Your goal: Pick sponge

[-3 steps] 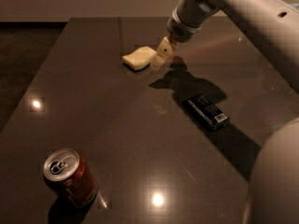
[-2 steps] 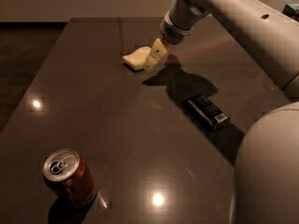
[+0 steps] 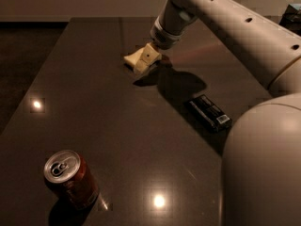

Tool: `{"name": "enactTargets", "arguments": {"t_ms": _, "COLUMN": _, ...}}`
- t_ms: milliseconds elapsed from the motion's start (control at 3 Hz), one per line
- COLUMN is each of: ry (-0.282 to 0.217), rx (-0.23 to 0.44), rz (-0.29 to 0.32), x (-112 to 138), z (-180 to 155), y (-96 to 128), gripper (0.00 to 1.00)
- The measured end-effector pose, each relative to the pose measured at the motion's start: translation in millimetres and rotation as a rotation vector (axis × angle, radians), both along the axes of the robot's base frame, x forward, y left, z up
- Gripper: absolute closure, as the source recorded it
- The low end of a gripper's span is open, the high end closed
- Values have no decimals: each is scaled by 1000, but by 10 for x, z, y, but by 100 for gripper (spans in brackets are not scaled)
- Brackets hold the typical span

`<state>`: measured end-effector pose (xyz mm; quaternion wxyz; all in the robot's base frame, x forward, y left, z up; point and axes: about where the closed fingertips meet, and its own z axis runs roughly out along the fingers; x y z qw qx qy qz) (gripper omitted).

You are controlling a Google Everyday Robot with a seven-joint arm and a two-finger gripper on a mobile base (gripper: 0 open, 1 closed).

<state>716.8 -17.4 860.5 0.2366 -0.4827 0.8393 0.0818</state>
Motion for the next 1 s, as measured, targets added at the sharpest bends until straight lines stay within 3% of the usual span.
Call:
{"name": "enactTargets", "arguments": {"t_ms": 333, "ry": 14, "rx": 9, "rz": 9, "x": -23, "z": -49, "y": 101, "gripper": 14}}
{"name": "enactTargets", "arguments": {"t_ms": 1000, "ry": 38, "rx": 25, "rz": 27, "x": -50, "z": -107, "y": 231, "gripper": 61}}
